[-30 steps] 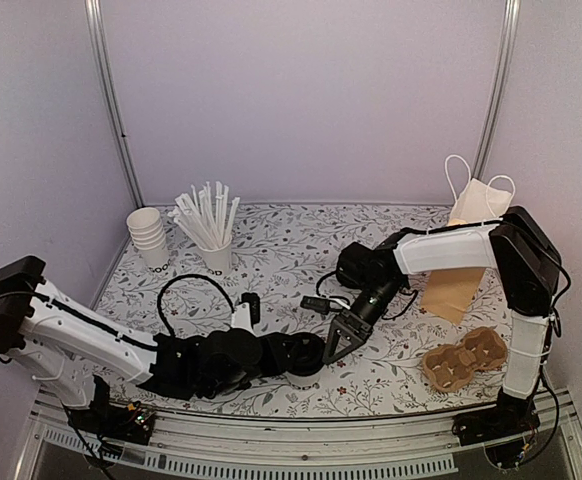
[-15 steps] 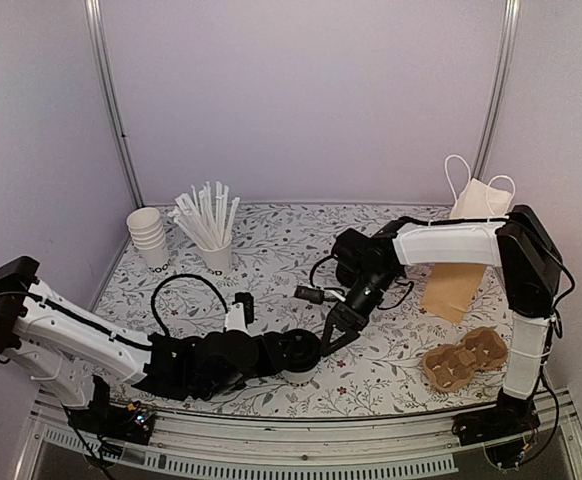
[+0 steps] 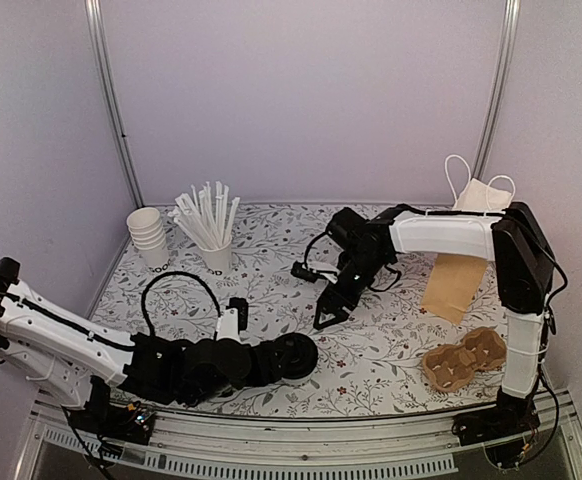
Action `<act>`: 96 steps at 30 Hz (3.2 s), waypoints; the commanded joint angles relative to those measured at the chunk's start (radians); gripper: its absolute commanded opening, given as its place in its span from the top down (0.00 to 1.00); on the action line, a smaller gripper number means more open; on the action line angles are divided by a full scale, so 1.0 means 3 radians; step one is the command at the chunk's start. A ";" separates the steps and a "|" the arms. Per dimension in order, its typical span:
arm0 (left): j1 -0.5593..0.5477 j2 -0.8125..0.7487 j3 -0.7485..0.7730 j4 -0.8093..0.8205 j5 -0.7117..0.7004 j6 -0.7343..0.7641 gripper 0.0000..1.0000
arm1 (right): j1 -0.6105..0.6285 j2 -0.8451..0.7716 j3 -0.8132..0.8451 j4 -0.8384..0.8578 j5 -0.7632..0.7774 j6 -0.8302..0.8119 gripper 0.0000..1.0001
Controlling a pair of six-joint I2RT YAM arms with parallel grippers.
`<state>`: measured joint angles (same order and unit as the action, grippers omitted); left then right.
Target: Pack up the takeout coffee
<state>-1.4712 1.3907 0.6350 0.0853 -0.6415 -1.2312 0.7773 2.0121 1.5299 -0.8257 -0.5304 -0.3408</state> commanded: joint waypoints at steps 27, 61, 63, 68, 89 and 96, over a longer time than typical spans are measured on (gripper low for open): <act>0.1333 0.0316 0.0920 -0.0814 0.2606 0.2510 0.24 | -0.0094 -0.1172 -0.0817 0.0201 -0.0182 -0.0503 0.25; 0.0863 0.0051 -0.0132 0.0287 0.1219 0.0315 0.55 | -0.0039 -0.0122 -0.0371 -0.0069 -0.1804 -0.0115 0.26; 0.0825 0.0074 -0.0074 0.0194 0.1136 0.0325 0.56 | -0.0039 -0.0067 -0.0343 -0.0084 -0.1821 -0.0089 0.26; 0.0759 0.0138 0.0010 0.0053 0.1043 0.0324 0.56 | -0.0034 0.0057 -0.0329 -0.0074 -0.1761 -0.0038 0.28; 0.0688 0.0199 -0.0080 0.0017 0.1018 0.0214 0.57 | 0.0070 0.0127 -0.0394 -0.0102 -0.1700 -0.0120 0.26; 0.0690 0.0195 -0.0104 0.0012 0.1027 0.0200 0.58 | 0.0088 0.0286 -0.0533 0.0011 -0.1276 0.0035 0.26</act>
<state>-1.2491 1.4155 0.6350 0.1822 -0.3454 -1.1687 0.7944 2.0377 1.4059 -0.8520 -1.0317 -0.3546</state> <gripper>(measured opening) 0.427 0.738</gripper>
